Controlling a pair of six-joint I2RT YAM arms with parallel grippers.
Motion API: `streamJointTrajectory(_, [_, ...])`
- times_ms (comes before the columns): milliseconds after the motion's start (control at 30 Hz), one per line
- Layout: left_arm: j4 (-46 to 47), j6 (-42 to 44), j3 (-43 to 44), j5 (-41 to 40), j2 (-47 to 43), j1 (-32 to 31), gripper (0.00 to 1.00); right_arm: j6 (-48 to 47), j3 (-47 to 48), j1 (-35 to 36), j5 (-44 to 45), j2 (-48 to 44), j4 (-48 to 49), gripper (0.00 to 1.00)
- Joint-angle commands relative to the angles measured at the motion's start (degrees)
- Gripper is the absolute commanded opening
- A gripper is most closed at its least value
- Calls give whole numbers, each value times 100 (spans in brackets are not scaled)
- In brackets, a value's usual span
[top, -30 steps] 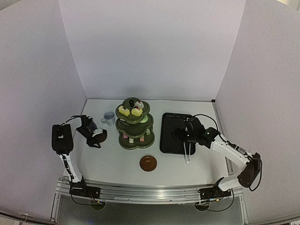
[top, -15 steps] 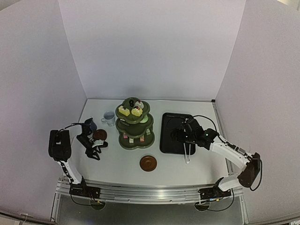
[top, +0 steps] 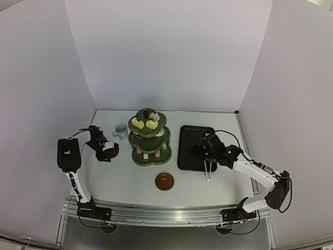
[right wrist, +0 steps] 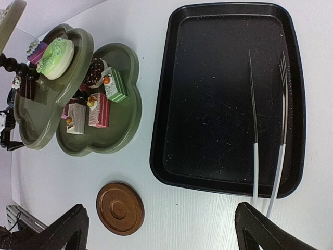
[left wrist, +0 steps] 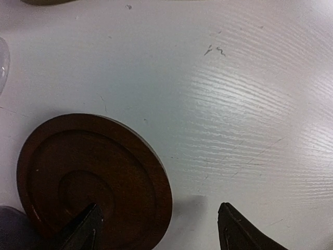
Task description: Serve the afternoon tea
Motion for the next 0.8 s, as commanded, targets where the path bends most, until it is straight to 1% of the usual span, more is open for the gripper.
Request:
streamJointTrajectory(0, [434,-182,66,-469,212,-78,77,17,67,41,113,-85,57,95])
streamJointTrajectory(100, [173,-58,108,-587,305,-122,74,-12,101,69,72,-56,57,95])
streamJointTrajectory(233, [-84,641,-502,-665,-20,-213,70,-20,83,94,117,-57,60,95])
streamJointTrajectory(267, [-178,751,-636,-697,-71,-351,69,-35,98,94,122,-47,56,95])
streamJointTrajectory(367, [-622,933,-839,-647,-112,-466,63,-97,181,94,112,-20,58,95])
streamJointTrajectory(433, [-1026,1265,-989,-629,-187,-544,62,-159,234,94,97,-10,58,95])
streamJointTrajectory(500, [-1217,1537,-1220,-740,-338,-668,63,-174,251,94,98,-31,60,95])
streamJointTrajectory(600, [-1307,1794,-1676,-838,-674,-966,63,-159,205,94,143,-101,59,95])
streamJointTrajectory(767, [-1266,1787,-2328,-502,-1337,-1735,64,-115,120,107,185,-223,56,95])
